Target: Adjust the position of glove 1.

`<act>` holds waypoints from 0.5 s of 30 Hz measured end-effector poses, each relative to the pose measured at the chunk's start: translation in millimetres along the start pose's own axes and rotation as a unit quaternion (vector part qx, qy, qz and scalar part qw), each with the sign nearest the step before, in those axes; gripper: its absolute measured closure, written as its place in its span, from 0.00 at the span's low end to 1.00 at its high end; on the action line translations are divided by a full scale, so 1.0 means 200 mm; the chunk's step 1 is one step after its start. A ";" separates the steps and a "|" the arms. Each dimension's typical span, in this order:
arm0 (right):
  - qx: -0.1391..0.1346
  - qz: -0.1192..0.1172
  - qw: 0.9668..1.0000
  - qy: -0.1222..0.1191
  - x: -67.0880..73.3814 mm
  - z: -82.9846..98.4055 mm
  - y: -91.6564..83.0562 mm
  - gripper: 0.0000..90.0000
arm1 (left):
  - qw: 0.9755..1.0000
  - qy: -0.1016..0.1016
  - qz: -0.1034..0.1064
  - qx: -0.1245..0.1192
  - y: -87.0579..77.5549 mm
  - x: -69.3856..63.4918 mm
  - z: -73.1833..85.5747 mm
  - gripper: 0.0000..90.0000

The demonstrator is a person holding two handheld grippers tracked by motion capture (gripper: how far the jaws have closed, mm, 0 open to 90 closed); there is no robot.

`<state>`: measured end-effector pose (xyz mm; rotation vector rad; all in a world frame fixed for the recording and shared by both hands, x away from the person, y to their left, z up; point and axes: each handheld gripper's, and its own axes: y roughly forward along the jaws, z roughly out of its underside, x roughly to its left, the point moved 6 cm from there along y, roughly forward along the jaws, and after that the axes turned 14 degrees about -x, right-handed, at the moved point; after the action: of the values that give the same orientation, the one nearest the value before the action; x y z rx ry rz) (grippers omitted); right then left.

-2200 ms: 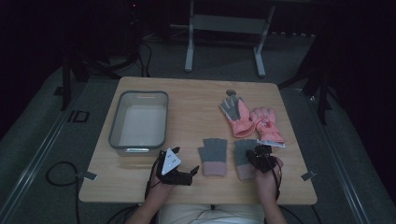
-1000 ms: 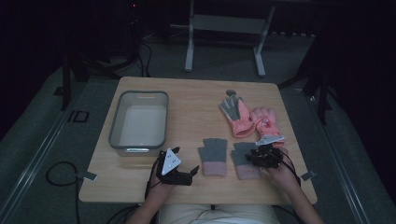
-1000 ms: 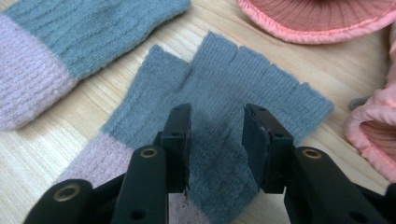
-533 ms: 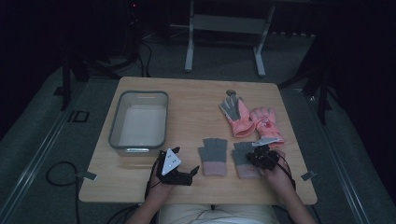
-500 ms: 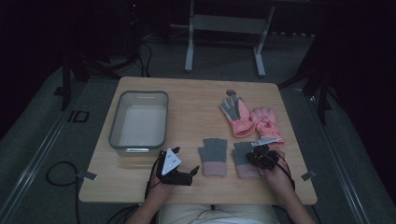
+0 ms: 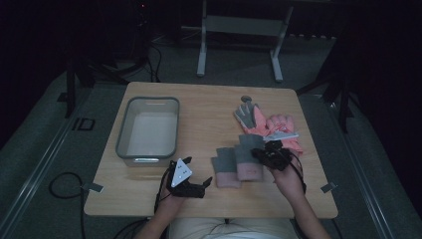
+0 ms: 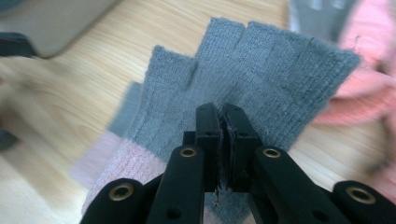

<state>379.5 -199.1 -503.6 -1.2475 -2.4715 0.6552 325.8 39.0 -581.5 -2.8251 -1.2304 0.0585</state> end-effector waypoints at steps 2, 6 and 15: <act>0.000 -0.006 1.000 0.000 0.03 -0.01 0.02 0.95 | 1.000 0.000 0.000 -0.001 0.00 0.00 0.00 0.00; 0.009 -0.023 1.000 -0.006 0.14 -0.01 0.10 0.95 | 1.000 0.004 0.001 0.000 0.00 0.00 0.00 0.00; 0.030 -0.032 0.999 0.010 0.23 0.06 0.23 0.95 | 1.000 0.006 0.002 0.002 0.00 -0.01 0.00 0.00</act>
<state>378.7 -142.0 -535.0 -1.1422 -2.4460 0.6933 325.0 38.2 -581.6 -2.8198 -1.2220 0.0439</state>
